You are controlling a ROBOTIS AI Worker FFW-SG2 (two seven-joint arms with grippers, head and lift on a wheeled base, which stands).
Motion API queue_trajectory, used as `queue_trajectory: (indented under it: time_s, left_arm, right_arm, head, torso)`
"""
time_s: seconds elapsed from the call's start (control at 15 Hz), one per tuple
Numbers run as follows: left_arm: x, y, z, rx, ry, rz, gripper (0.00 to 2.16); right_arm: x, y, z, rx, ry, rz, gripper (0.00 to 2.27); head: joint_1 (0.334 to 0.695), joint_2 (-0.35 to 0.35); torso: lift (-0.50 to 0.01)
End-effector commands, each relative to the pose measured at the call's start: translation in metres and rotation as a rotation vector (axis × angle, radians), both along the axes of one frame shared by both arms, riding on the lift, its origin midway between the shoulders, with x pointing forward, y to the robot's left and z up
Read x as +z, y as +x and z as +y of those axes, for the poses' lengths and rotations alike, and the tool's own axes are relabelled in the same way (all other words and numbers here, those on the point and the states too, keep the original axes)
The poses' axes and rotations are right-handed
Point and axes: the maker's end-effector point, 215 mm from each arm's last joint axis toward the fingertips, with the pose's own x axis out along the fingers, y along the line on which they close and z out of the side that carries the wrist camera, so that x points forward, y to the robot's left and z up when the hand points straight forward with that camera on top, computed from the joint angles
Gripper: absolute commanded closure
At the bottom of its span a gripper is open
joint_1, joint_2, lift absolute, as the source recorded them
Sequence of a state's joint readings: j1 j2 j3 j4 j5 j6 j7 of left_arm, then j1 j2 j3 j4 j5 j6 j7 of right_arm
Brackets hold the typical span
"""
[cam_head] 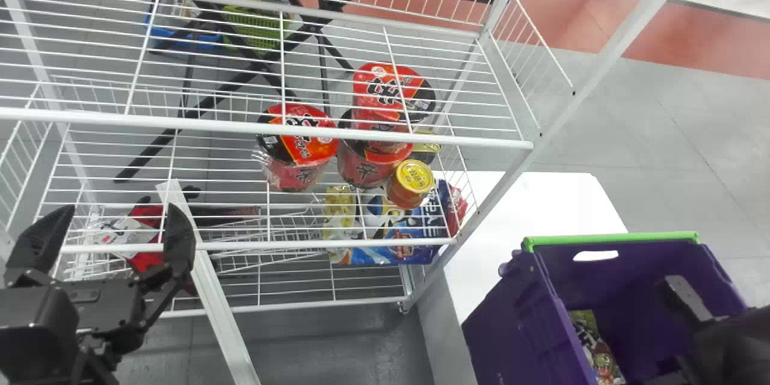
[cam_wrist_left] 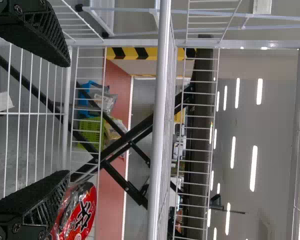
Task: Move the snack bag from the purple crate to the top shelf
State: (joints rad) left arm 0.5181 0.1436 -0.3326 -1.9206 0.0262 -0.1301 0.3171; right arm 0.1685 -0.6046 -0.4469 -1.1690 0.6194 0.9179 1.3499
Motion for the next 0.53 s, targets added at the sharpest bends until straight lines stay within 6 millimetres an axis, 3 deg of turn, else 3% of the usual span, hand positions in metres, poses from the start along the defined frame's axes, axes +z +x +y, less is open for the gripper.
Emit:
queue_trajectory:
  time_s: [0.0,0.47]
  left_arm:
    - [0.000,0.001,0.001,0.001,-0.002,-0.001,0.03]
    - [-0.003,0.003,0.000,0.000,-0.003,0.004,0.03]
  right_arm:
    - [-0.005,-0.005,0.007,0.013,0.015,0.017,0.00]
    - [-0.007,-0.017,-0.012,0.025,-0.064,0.080,0.00]
  head:
    - [0.695,-0.350]
    - [0.695,-0.350]
  torso:
    - [-0.458]
    - [-0.458]
